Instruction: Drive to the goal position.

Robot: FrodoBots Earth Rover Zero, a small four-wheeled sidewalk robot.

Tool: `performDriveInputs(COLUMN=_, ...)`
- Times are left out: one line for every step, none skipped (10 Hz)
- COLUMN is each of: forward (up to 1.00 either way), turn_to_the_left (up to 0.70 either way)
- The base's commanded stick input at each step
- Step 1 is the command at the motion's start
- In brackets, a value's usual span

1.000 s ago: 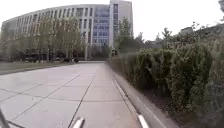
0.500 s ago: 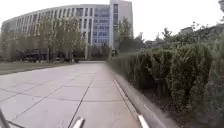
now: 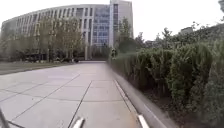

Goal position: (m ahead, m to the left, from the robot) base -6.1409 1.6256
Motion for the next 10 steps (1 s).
performDriveInputs(forward=0.04, turn_to_the_left=0.0)
performDriveInputs(forward=0.01, turn_to_the_left=0.0)
performDriveInputs(forward=0.03, turn_to_the_left=0.0)
performDriveInputs(forward=0.04, turn_to_the_left=0.0)
performDriveInputs(forward=0.04, turn_to_the_left=0.0)
performDriveInputs(forward=0.01, turn_to_the_left=0.0)
performDriveInputs(forward=0.03, turn_to_the_left=0.0)
performDriveInputs(forward=0.03, turn_to_the_left=0.0)
performDriveInputs(forward=0.0, turn_to_the_left=0.0)
performDriveInputs(forward=0.02, turn_to_the_left=0.0)
